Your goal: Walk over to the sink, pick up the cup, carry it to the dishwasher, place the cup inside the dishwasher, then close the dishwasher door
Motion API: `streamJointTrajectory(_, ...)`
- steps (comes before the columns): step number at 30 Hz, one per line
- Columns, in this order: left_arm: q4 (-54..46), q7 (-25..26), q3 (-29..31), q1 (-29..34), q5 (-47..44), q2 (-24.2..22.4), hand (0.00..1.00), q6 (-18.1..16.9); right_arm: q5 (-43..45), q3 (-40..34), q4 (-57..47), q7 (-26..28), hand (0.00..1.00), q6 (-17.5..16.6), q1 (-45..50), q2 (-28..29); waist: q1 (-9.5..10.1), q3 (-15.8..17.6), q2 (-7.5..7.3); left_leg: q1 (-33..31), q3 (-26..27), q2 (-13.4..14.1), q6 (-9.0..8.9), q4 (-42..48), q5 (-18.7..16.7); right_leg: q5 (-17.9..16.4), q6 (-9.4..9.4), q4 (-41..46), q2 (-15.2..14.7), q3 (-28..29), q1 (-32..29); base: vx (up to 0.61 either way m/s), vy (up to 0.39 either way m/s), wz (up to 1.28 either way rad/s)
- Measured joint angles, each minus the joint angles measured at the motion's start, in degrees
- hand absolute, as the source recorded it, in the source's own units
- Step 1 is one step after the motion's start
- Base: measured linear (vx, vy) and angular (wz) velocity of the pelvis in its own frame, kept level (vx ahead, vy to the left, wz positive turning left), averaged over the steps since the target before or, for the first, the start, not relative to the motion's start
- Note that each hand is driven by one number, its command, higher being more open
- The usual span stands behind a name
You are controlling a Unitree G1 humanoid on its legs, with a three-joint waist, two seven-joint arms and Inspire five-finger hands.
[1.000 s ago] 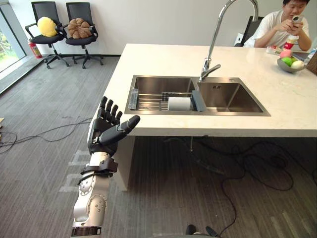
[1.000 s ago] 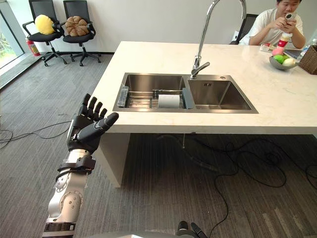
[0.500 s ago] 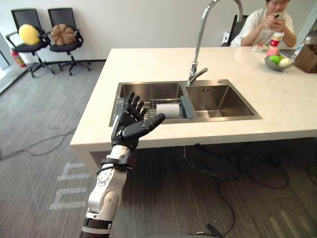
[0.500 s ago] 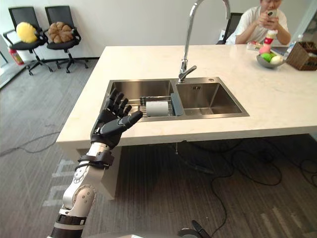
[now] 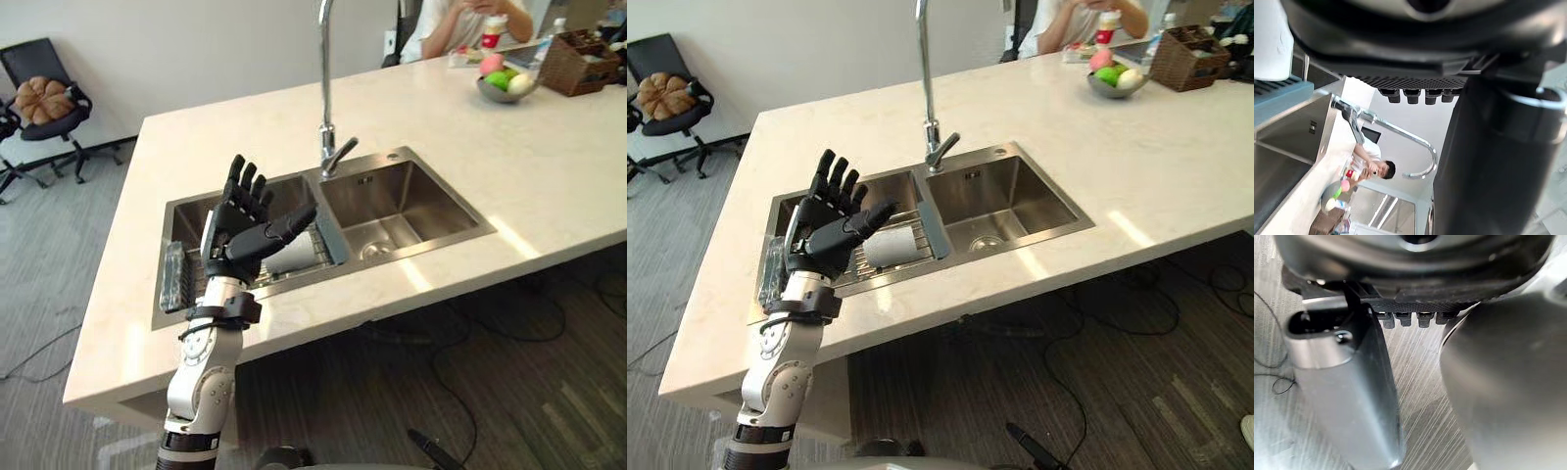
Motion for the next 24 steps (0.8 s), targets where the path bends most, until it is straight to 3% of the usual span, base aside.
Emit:
streamJointTrajectory(4, -0.01, 0.70, 1.52, 2.74, -0.02, 0.16, 1.00, 0.01, 0.09, -0.97, 0.38, -0.32, 1.00, -0.04, 1.15, 0.06, 0.16, -0.83, -0.94, 2.82, 0.01, -1.59, -0.37, -5.82, 1.52, -3.01, -0.49, 1.33, -1.22, -2.28, -0.01, 0.04, -0.065, 0.16)
streamJointTrajectory(5, -0.38, -0.23, 1.74, 2.74, -0.01, 0.40, 1.00, 0.07, 0.12, -2.79, 0.32, -0.34, 1.00, 0.15, 1.80, 0.23, -0.04, -1.55, -2.08, 3.49, -0.20, -3.21, -0.17, -7.68, 1.54, -5.98, 0.75, 5.36, -3.09, -4.53, -1.30, 0.07, -0.044, 0.52)
streamJointTrajectory(6, -0.65, -0.92, 1.74, 2.74, 0.00, 0.46, 1.00, 0.14, 0.10, -2.85, 0.46, -0.39, 1.00, 0.44, 2.19, 0.30, -0.11, -1.95, -2.77, 3.87, -0.49, -4.02, -0.01, -8.47, 1.41, -6.61, 2.08, 6.53, -4.02, -5.39, -1.45, 0.16, -0.037, 0.70)
streamJointTrajectory(8, -2.99, -2.08, 2.48, 2.88, 0.02, -0.08, 1.00, 0.47, 0.06, -3.38, 1.24, -0.52, 1.00, 0.92, 3.12, 0.03, -0.82, -1.47, -3.10, 4.91, -2.62, -4.86, 0.36, -9.53, 1.97, -8.63, 5.33, 18.59, -6.22, -8.13, -5.13, 0.18, -0.013, 0.50)
streamJointTrajectory(9, -3.25, -3.50, 2.77, 2.73, 0.06, 0.60, 1.00, 0.08, 0.63, -5.38, 1.78, -0.51, 1.00, 0.80, 3.38, 0.67, -0.60, -1.41, -3.70, 5.45, -3.70, -5.32, 0.42, -8.39, 1.30, -7.32, 5.88, 33.48, -9.06, -9.10, -11.13, 0.11, 0.024, 0.36)
streamJointTrajectory(11, -3.11, -3.86, 2.60, 2.71, 1.32, 1.89, 1.00, 0.08, 2.74, -6.92, 1.49, -0.07, 1.00, -0.19, 4.06, 1.99, -1.23, -0.99, -4.39, 7.37, -5.68, -4.96, 1.07, -8.03, -0.02, -2.61, 5.13, 43.46, -11.35, -9.08, -13.83, 0.19, -0.011, 0.53)
streamJointTrajectory(12, -2.25, -3.88, 2.40, 2.68, 1.89, 2.12, 1.00, 0.06, 3.61, -7.25, 1.53, 0.43, 1.00, -0.34, 4.02, 2.30, -1.54, -0.89, -3.75, 8.70, -7.27, -3.99, 1.00, -7.89, -0.62, -5.83, 2.52, 47.13, -12.36, -9.18, -15.73, 0.25, -0.057, 0.65)
streamJointTrajectory(14, -1.09, -3.84, 2.34, 2.30, 2.11, 2.40, 1.00, -0.18, 3.80, -7.24, 1.58, 0.91, 1.00, -0.33, 3.31, 2.43, -1.50, -0.87, -3.64, 8.68, -9.36, -2.91, 0.52, -7.74, -1.12, -9.17, 1.05, 40.07, -11.74, -8.10, -16.88, 0.16, -0.047, 0.65)
streamJointTrajectory(15, 0.47, -3.86, 2.03, 1.45, 2.11, 3.40, 1.00, -0.33, 3.72, -7.21, 1.72, 1.00, 1.00, -0.15, 2.89, 2.70, -1.59, -0.92, -3.52, 7.66, -11.28, -1.82, -0.25, -6.98, -1.57, -8.85, 1.43, 29.39, -9.61, -4.82, -17.13, 0.14, -0.106, 0.95)
streamJointTrajectory(16, 2.38, -3.93, 1.72, 0.25, 2.04, 5.15, 1.00, -0.34, 3.47, -7.21, 1.72, 1.05, 1.00, 0.04, 2.84, 3.42, -1.74, -0.96, -4.13, 6.14, -13.39, -1.70, -1.22, -5.62, -2.22, -5.74, 3.14, 19.09, -8.30, -0.85, -16.48, 0.14, -0.143, 1.01)
streamJointTrajectory(17, 3.15, -3.93, 1.70, -0.19, 1.86, 6.15, 1.00, -0.30, 3.40, -7.30, 1.74, 1.01, 1.00, 0.07, 2.79, 3.93, -1.86, -0.92, -4.92, 5.80, -14.50, -2.05, -1.73, -5.14, -2.54, -2.25, 3.69, 15.60, -8.57, -0.32, -16.15, 0.15, -0.246, 0.95)
streamJointTrajectory(18, 3.64, -4.00, 2.14, -0.26, 0.92, 7.97, 1.00, -0.29, 3.41, -7.69, 2.00, 1.03, 1.00, 0.33, 2.69, 5.14, -1.62, -0.72, -7.28, 6.43, -15.95, -2.99, -2.93, -4.63, -3.38, 4.23, 6.04, 11.98, -9.60, -1.24, -14.87, 0.21, -0.380, 0.65)
streamJointTrajectory(19, 4.37, -3.93, 2.33, 0.40, 0.81, 6.36, 1.00, 0.06, 3.40, -8.28, 2.75, 1.01, 1.00, 0.38, 2.90, 4.76, -1.01, -0.97, -4.78, 6.46, -16.00, -0.82, -3.98, -3.61, -4.25, 4.68, 5.11, 9.34, -7.56, -3.22, -12.21, 0.21, -0.378, 0.49)
streamJointTrajectory(22, 1.81, -5.21, 2.59, 1.63, 0.75, 5.00, 1.00, 0.09, 2.56, -8.06, 4.13, 0.31, 1.00, 2.01, 2.70, 2.18, 1.30, -2.66, -1.49, 7.10, -13.63, 4.22, -5.81, -4.93, -4.88, 7.57, 2.88, 0.52, -1.89, -4.51, -8.42, 0.16, -0.210, -0.06)
streamJointTrajectory(24, -0.44, -6.05, 3.10, 1.63, 0.85, 4.95, 1.00, 0.14, 2.42, -7.64, 3.79, 0.26, 1.00, 1.96, 2.56, 2.15, 1.03, -2.73, -1.44, 7.48, -12.93, 5.60, -6.47, -6.04, -4.48, 8.16, 2.11, -1.35, -0.33, -4.54, -7.82, 0.10, -0.141, -0.12)
